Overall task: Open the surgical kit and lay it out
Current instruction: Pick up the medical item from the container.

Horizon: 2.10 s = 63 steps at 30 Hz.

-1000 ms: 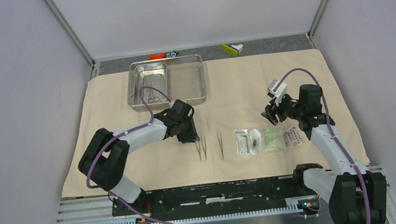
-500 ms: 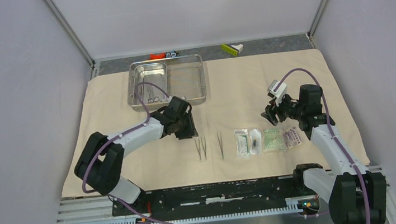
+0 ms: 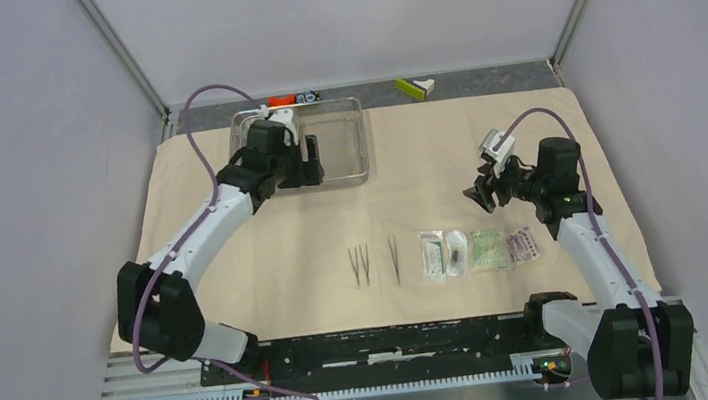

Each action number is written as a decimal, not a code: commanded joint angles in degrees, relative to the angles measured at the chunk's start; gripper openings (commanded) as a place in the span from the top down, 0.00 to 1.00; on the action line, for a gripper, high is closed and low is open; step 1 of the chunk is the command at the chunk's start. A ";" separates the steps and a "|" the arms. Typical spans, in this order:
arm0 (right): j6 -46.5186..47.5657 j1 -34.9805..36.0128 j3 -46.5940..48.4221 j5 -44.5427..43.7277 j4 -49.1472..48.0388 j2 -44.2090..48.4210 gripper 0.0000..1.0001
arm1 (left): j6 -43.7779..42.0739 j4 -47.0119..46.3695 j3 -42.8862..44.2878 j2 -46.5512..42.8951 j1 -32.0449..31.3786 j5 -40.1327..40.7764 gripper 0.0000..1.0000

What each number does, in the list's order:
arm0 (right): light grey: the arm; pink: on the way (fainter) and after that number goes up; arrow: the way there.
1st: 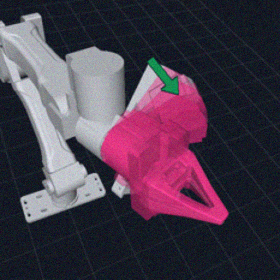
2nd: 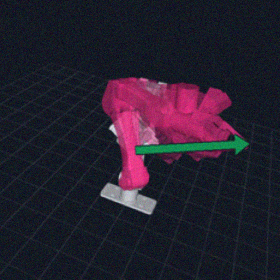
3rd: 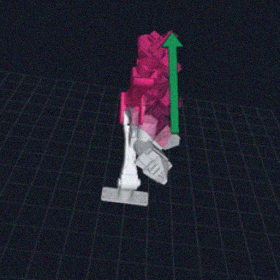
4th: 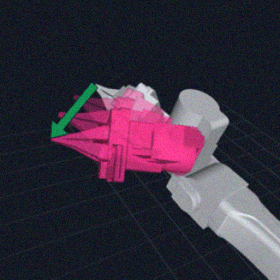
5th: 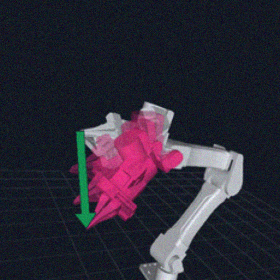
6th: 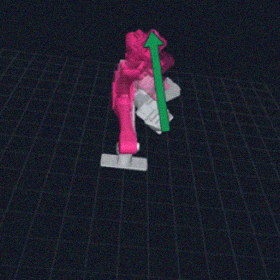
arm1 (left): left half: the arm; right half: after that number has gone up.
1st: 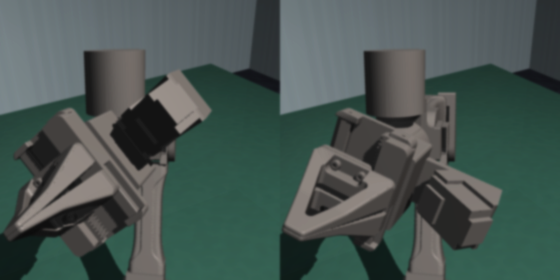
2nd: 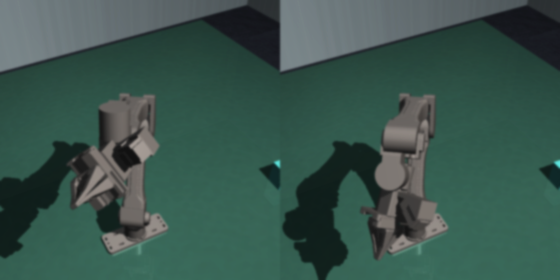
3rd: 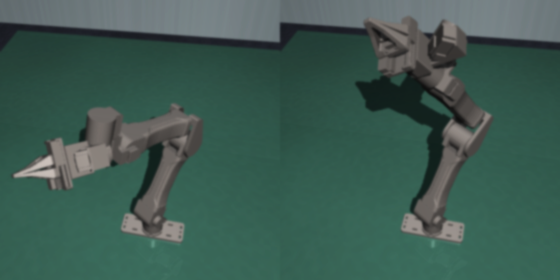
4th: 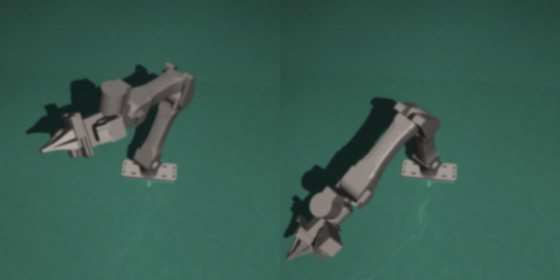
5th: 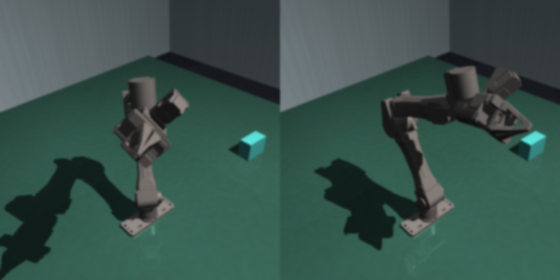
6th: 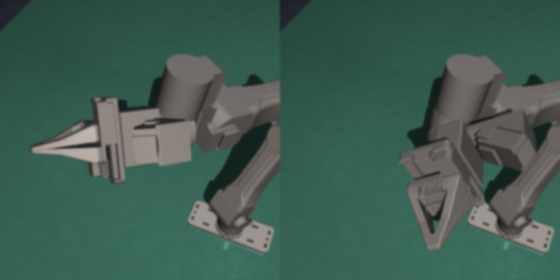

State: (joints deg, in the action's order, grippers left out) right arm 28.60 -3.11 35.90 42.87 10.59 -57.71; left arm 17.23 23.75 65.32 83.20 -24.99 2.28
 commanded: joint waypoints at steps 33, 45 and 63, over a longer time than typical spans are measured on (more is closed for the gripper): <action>5.16 -0.14 5.06 6.35 4.90 -8.21 0.32 | -28.23 18.51 52.37 49.81 20.31 5.45 0.43; 5.51 -0.14 4.80 6.70 5.37 -8.13 0.32 | -28.82 18.53 52.58 51.70 20.95 6.33 0.48; 6.12 -0.14 4.57 7.09 5.75 -8.14 0.32 | -25.91 22.84 55.33 54.82 24.08 -0.55 0.64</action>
State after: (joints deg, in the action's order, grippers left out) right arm 33.93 -3.11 38.46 48.05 16.80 -65.76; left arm -8.88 43.97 118.30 136.35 -2.57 5.50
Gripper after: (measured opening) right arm 0.678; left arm 0.387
